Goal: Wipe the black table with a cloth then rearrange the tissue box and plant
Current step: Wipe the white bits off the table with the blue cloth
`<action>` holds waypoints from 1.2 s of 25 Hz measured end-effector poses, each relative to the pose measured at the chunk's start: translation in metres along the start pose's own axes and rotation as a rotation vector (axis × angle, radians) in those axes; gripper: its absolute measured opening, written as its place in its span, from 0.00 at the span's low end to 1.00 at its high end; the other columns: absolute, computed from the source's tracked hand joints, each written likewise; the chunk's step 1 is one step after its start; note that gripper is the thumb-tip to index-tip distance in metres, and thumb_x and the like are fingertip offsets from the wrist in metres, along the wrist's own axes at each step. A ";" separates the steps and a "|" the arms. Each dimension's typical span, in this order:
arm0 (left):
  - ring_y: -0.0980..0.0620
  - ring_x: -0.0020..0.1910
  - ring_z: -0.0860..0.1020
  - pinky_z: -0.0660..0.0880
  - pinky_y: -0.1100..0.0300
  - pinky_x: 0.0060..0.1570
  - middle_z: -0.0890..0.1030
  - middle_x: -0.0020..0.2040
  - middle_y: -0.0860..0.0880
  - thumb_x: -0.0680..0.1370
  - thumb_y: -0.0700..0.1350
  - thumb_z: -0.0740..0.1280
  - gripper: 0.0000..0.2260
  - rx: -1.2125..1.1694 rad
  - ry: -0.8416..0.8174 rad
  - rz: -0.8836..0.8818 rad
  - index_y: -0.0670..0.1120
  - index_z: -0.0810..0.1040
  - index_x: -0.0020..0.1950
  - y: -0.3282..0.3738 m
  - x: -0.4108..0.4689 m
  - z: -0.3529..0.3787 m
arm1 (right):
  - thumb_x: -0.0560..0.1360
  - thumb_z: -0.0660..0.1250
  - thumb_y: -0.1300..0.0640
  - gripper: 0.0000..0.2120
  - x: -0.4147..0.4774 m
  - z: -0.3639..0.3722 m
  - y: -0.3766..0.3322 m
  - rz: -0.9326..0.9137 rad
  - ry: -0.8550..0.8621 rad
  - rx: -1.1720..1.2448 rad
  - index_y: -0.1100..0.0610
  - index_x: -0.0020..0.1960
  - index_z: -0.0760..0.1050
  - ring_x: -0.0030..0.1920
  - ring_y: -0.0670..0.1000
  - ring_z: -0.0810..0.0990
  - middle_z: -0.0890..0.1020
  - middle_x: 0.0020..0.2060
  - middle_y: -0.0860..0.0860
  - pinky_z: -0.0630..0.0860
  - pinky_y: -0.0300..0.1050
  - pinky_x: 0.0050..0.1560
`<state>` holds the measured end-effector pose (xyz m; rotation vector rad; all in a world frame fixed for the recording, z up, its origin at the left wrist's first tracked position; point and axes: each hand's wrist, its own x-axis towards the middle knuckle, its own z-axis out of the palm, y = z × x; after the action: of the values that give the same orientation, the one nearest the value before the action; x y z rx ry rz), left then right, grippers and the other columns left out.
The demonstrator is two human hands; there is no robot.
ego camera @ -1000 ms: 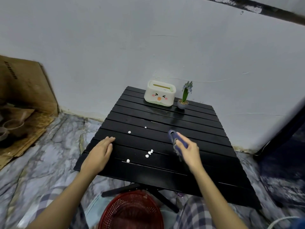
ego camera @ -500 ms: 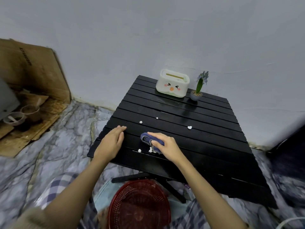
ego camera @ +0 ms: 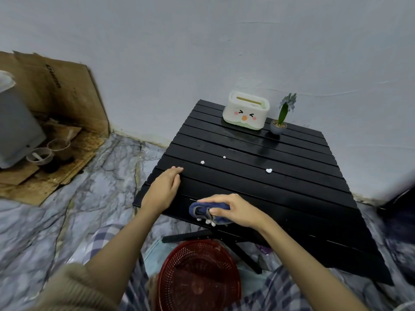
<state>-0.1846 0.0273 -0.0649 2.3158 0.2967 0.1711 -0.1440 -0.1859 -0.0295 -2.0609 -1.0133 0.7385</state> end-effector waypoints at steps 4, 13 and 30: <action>0.50 0.72 0.62 0.60 0.54 0.70 0.68 0.71 0.45 0.80 0.44 0.51 0.17 0.009 -0.005 -0.006 0.46 0.67 0.68 0.001 0.000 0.000 | 0.76 0.63 0.57 0.15 -0.020 0.005 -0.007 0.004 -0.076 -0.016 0.49 0.63 0.73 0.57 0.42 0.77 0.79 0.58 0.47 0.73 0.37 0.57; 0.50 0.72 0.62 0.60 0.54 0.70 0.68 0.71 0.44 0.80 0.45 0.51 0.17 0.005 -0.004 0.003 0.47 0.67 0.68 -0.001 0.001 0.001 | 0.75 0.64 0.64 0.17 -0.051 -0.030 0.021 0.059 0.524 0.233 0.48 0.59 0.74 0.52 0.34 0.77 0.82 0.47 0.31 0.70 0.23 0.50; 0.53 0.72 0.62 0.60 0.57 0.70 0.69 0.70 0.46 0.80 0.45 0.52 0.17 0.018 0.032 0.023 0.47 0.67 0.67 -0.004 0.003 0.004 | 0.77 0.61 0.59 0.16 0.070 -0.093 0.082 0.441 0.895 0.065 0.60 0.64 0.71 0.61 0.58 0.74 0.75 0.62 0.60 0.69 0.47 0.61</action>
<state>-0.1811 0.0283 -0.0705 2.3364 0.2892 0.2181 -0.0040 -0.1957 -0.0524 -2.2171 -0.0345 -0.0091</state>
